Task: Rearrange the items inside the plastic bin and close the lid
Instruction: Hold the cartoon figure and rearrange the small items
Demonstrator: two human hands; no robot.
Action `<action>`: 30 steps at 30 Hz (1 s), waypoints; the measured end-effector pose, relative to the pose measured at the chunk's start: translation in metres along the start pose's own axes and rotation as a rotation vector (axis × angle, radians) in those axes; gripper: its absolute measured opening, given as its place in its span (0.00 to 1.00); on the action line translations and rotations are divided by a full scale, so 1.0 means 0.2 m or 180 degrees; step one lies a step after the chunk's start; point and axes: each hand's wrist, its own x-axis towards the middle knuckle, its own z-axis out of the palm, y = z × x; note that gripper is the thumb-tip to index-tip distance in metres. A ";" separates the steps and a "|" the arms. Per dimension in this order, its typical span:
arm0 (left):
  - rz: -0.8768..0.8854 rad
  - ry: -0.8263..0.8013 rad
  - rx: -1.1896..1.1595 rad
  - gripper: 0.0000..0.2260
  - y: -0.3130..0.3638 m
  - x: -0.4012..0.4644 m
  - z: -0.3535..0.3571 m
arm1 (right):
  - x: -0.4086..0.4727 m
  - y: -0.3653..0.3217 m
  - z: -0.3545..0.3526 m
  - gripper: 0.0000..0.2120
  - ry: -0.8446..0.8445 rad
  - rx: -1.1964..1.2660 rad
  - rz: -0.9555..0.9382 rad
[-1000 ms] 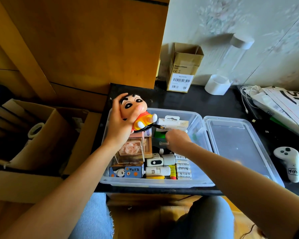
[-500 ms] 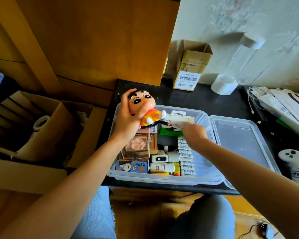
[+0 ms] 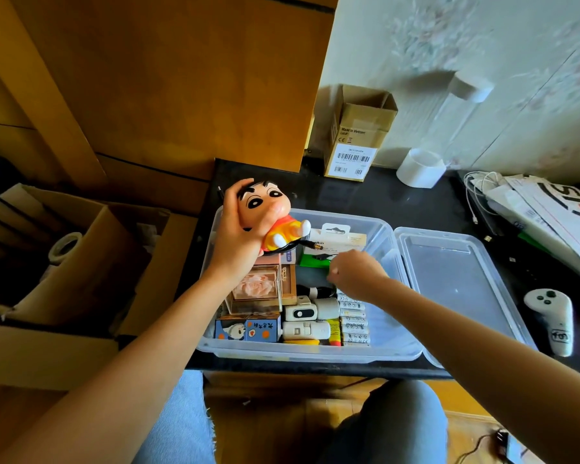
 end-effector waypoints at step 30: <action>0.0107 0.0006 0.0142 0.22 -0.05 0.02 -0.02 | -0.09 -0.02 0.08 0.11 0.0491 0.0368 -0.0063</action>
